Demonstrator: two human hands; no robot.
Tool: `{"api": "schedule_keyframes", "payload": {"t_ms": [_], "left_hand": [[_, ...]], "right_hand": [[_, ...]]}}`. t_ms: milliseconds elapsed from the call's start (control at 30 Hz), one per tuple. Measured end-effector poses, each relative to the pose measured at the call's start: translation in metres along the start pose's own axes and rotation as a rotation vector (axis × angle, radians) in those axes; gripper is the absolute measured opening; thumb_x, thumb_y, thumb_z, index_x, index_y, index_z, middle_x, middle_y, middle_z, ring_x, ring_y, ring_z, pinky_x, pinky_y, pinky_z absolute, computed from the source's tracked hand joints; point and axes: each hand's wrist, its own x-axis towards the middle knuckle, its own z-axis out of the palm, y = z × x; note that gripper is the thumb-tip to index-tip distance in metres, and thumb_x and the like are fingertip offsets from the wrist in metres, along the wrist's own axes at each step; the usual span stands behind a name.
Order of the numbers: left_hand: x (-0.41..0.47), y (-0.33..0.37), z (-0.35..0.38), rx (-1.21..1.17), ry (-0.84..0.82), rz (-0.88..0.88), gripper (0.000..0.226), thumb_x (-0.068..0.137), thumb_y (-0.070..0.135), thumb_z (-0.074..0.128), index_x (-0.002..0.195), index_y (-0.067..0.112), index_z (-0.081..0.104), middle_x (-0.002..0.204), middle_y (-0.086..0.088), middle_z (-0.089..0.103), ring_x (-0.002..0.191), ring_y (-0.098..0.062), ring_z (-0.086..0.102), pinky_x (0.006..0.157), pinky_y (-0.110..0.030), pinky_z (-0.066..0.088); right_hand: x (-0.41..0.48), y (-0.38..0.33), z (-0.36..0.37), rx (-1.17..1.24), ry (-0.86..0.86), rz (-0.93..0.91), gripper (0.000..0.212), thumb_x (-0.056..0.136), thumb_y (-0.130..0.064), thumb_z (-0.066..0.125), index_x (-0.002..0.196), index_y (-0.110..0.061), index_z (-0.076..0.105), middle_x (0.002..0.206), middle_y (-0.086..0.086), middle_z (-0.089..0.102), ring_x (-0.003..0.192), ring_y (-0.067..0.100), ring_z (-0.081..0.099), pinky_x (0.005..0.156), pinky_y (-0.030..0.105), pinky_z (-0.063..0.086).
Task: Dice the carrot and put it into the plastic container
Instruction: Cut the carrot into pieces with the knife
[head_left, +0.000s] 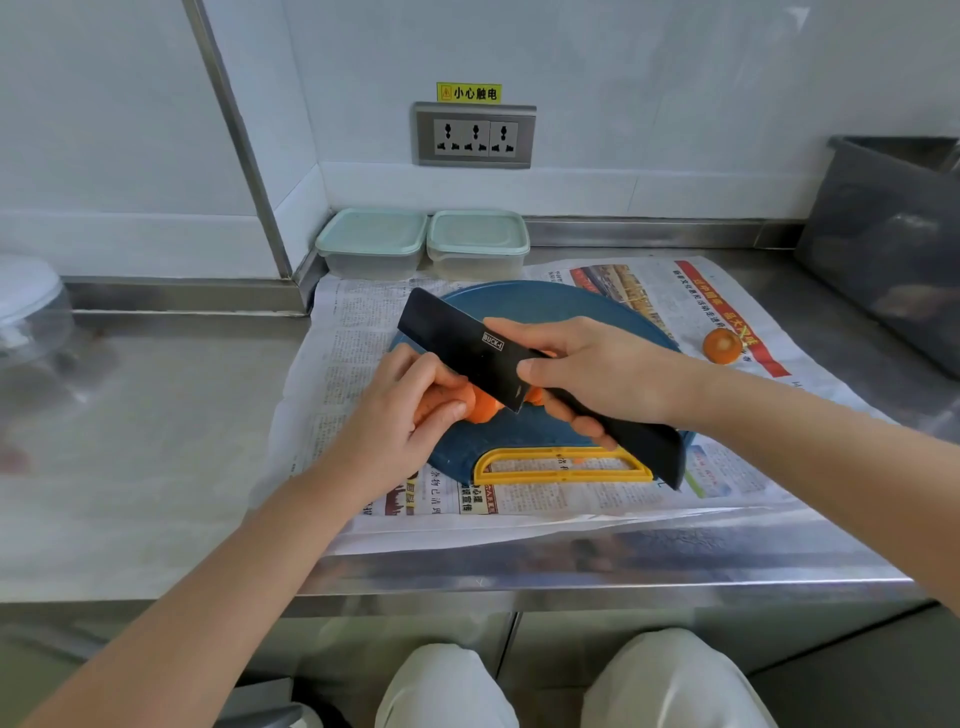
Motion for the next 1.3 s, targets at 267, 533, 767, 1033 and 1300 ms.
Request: {"api": "schedule_keyframes", "payload": {"t_ms": [267, 533, 767, 1033, 1300], "left_hand": [[0.0, 0.002, 0.001, -0.01, 0.001, -0.007, 0.015, 0.09, 0.032, 0.059, 0.099, 0.025, 0.05, 0.112, 0.002, 0.045, 0.102, -0.012, 0.052, 0.083, -0.011, 0.04], [0.0, 0.001, 0.001, 0.029, -0.016, -0.014, 0.026, 0.085, 0.037, 0.052, 0.102, 0.017, 0.054, 0.114, -0.002, 0.047, 0.105, -0.013, 0.05, 0.083, -0.013, 0.04], [-0.001, 0.001, 0.003, 0.104, 0.021, 0.006, 0.03, 0.086, 0.036, 0.054, 0.103, 0.012, 0.058, 0.111, -0.003, 0.046, 0.106, -0.013, 0.045, 0.084, -0.014, 0.036], [0.0, 0.004, 0.001, 0.069, 0.013, 0.014, 0.021, 0.089, 0.027, 0.059, 0.101, 0.009, 0.059, 0.106, -0.004, 0.047, 0.102, -0.017, 0.05, 0.085, -0.021, 0.044], [0.0, 0.006, -0.001, 0.064, 0.024, 0.037, 0.015, 0.087, 0.013, 0.066, 0.101, 0.008, 0.06, 0.098, 0.005, 0.039, 0.091, -0.01, 0.049, 0.079, -0.011, 0.041]], "right_hand": [[-0.004, -0.001, -0.002, -0.056, -0.019, -0.004, 0.055, 0.102, -0.016, 0.039, 0.144, -0.048, 0.027, 0.061, 0.007, 0.049, 0.043, 0.013, 0.045, 0.041, 0.026, 0.046], [-0.001, -0.002, -0.005, -0.122, -0.035, -0.011, 0.056, 0.102, -0.017, 0.038, 0.146, -0.048, 0.025, 0.063, 0.008, 0.049, 0.042, 0.012, 0.045, 0.044, 0.029, 0.046], [0.001, -0.002, -0.005, -0.151, -0.039, -0.009, 0.057, 0.102, -0.016, 0.038, 0.147, -0.046, 0.023, 0.062, 0.008, 0.049, 0.042, 0.013, 0.045, 0.044, 0.03, 0.047], [0.01, 0.001, 0.004, -0.083, -0.072, 0.011, 0.057, 0.101, -0.014, 0.036, 0.148, -0.044, 0.024, 0.064, 0.011, 0.047, 0.04, 0.013, 0.042, 0.039, 0.024, 0.043], [0.023, 0.005, 0.037, -0.145, 0.031, -0.086, 0.055, 0.101, -0.008, 0.035, 0.152, -0.025, 0.021, 0.064, -0.005, 0.042, 0.035, 0.003, 0.05, 0.04, 0.012, 0.039]]}}
